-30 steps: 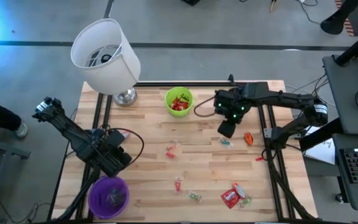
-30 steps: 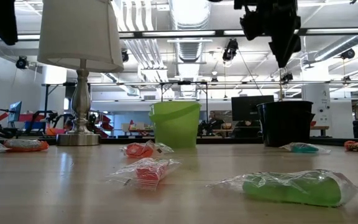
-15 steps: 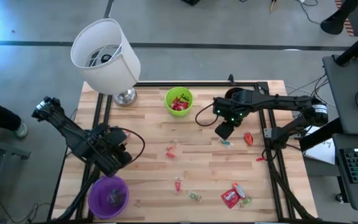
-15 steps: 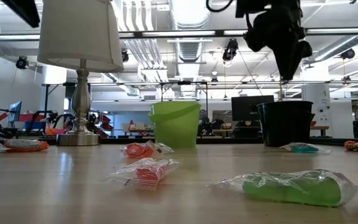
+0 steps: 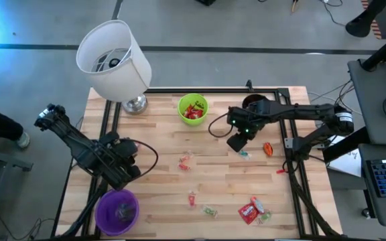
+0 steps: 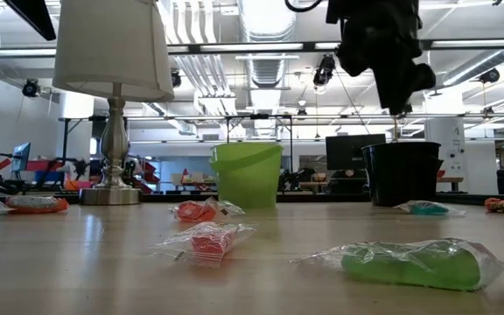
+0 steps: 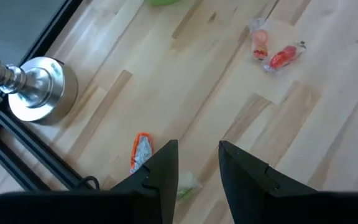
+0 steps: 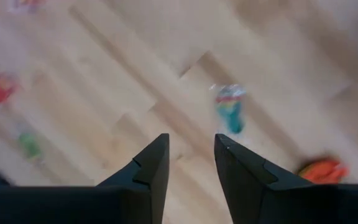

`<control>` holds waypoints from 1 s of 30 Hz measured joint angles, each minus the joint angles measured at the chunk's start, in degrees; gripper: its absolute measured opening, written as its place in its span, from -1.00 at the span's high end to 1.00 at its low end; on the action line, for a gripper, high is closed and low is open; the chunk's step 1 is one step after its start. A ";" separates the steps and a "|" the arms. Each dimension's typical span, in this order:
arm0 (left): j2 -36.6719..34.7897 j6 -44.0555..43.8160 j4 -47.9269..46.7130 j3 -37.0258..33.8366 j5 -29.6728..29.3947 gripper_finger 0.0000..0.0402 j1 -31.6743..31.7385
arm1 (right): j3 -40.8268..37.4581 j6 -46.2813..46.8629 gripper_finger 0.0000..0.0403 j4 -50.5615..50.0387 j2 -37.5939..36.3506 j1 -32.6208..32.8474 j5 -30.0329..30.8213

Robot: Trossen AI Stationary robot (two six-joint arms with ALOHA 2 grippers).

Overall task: Sort candy
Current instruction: Put the orange candy into the black bucket

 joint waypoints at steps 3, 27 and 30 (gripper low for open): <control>0.00 1.12 0.00 -0.34 0.00 0.51 0.00 | -0.12 2.99 0.49 -0.62 0.02 2.56 -0.54; -0.72 11.57 0.02 -0.40 0.11 0.51 0.00 | -15.35 43.97 0.08 7.40 0.00 31.66 -1.07; -0.90 11.75 0.02 -0.40 0.11 0.51 0.00 | -16.85 49.32 0.08 13.35 0.00 35.68 -1.05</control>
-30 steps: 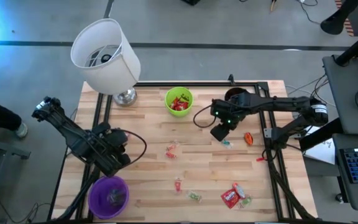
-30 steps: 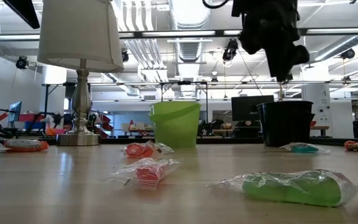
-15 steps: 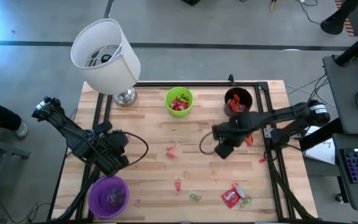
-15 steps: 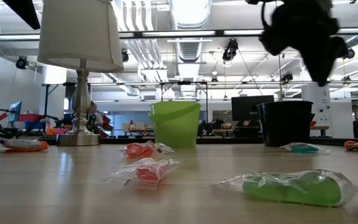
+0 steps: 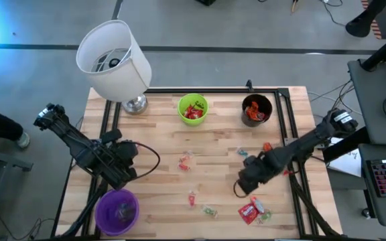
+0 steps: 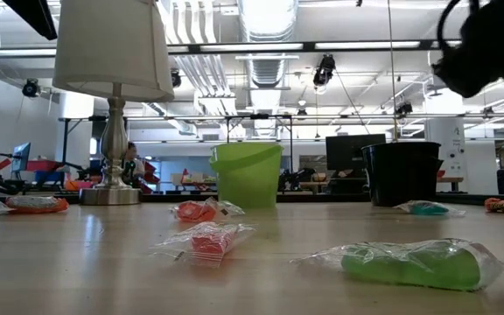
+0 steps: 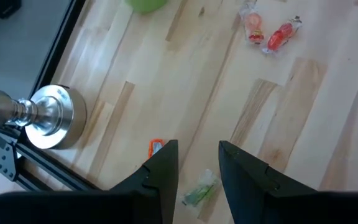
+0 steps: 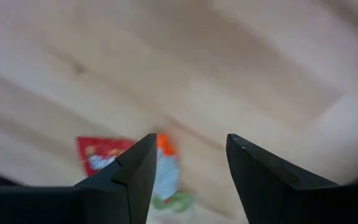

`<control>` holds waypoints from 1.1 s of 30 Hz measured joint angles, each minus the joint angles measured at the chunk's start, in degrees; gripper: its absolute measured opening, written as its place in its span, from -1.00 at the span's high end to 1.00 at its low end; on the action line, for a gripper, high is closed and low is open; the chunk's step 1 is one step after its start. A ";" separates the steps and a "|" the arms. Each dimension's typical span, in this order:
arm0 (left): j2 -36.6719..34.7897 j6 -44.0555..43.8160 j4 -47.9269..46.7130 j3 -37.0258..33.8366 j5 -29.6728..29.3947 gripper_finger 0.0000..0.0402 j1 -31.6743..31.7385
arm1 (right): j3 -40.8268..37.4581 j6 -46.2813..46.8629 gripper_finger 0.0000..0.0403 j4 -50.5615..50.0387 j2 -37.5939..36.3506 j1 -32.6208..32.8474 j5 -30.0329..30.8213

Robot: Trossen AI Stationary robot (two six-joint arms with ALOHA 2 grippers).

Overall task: Sort candy
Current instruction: Put the orange candy into the black bucket

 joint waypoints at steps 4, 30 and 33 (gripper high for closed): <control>-0.19 -0.09 0.00 0.00 0.00 0.51 0.00 | -1.02 6.28 0.08 4.79 0.02 4.48 0.25; -0.28 -0.48 1.08 -0.02 -0.02 0.51 0.00 | -1.08 11.21 0.08 11.28 9.95 13.11 -1.15; -0.28 -0.48 1.22 -0.02 -0.02 0.51 0.00 | -1.08 11.03 0.09 11.50 11.39 13.25 -1.53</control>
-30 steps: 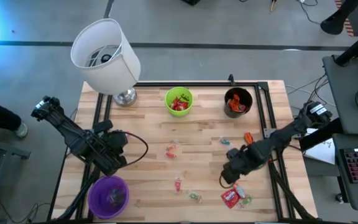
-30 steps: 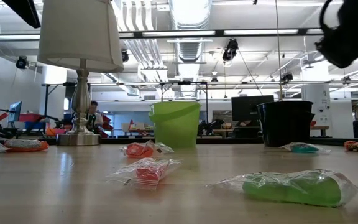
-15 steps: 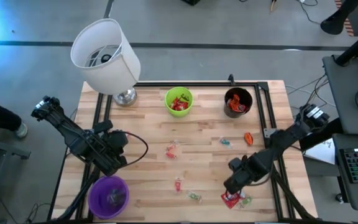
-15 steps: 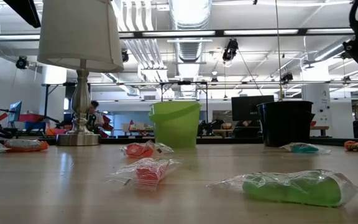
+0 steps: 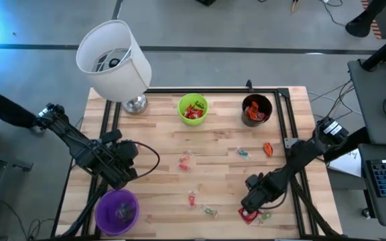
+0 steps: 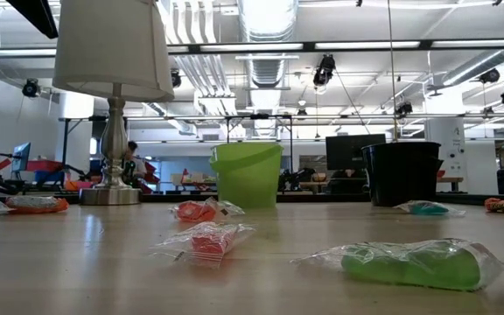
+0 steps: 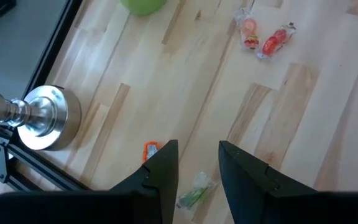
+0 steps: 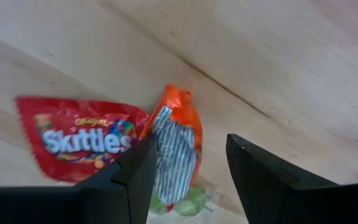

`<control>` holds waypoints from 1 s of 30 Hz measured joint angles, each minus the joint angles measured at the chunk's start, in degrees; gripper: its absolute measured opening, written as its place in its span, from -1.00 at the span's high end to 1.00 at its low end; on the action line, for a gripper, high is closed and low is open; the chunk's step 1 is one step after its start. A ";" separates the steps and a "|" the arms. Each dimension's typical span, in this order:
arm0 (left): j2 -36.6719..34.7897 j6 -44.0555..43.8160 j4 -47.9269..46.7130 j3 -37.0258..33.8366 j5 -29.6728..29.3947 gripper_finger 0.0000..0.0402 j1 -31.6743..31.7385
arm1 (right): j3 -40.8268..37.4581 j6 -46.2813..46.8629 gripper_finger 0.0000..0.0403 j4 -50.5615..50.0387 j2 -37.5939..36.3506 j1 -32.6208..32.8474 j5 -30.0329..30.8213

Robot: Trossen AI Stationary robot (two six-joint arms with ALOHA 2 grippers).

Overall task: Sort candy
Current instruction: Put the orange candy into the black bucket

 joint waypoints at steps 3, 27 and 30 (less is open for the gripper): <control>0.00 0.12 0.13 0.00 0.00 0.51 0.00 | 0.00 -0.02 0.14 -0.03 1.19 0.00 -0.06; 0.00 0.22 0.08 0.00 0.01 0.51 0.00 | 1.18 5.51 0.92 -0.74 -3.33 -0.06 5.31; 0.00 0.22 0.07 0.00 0.02 0.51 0.00 | 2.45 6.67 0.91 -1.52 -5.08 -0.64 11.63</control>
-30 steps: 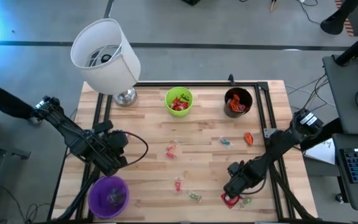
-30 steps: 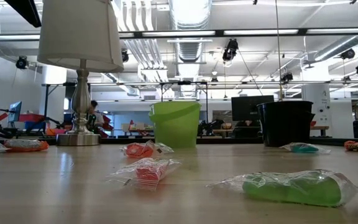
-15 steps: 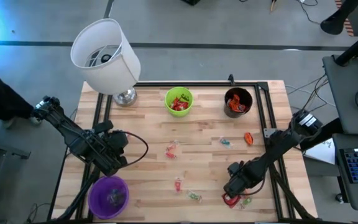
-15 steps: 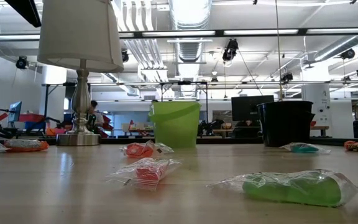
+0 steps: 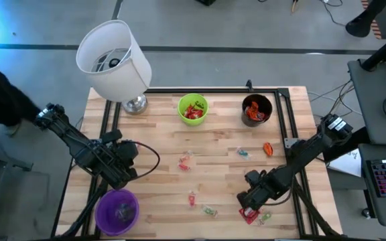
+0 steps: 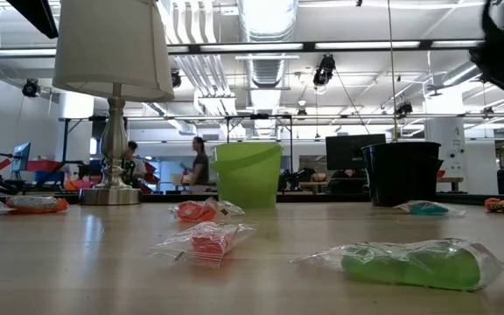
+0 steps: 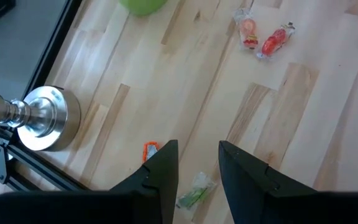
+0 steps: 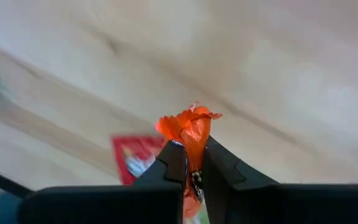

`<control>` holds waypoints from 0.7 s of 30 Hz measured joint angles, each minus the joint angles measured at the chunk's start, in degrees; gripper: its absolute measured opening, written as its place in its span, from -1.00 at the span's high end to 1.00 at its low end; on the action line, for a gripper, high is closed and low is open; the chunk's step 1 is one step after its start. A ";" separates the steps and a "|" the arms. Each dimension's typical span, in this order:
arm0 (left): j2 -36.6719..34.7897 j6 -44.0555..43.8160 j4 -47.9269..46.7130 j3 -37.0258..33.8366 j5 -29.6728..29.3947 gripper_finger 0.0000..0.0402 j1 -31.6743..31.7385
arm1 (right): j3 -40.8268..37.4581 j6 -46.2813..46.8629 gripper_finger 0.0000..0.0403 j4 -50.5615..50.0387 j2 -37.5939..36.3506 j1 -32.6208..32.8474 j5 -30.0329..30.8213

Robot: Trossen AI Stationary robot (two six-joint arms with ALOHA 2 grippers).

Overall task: Sort candy
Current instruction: Put the orange candy into the black bucket

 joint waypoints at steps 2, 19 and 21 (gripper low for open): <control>0.02 0.00 0.00 0.00 0.00 0.51 0.00 | 1.35 0.50 0.91 -3.01 -1.33 -1.01 4.52; 0.05 -1.68 0.47 0.00 0.02 0.51 0.00 | 6.10 -24.36 0.91 -29.71 -17.61 -23.37 22.84; 0.06 -3.04 0.52 0.00 0.02 0.51 0.00 | 6.10 -29.59 0.91 -30.26 -19.83 -27.57 25.05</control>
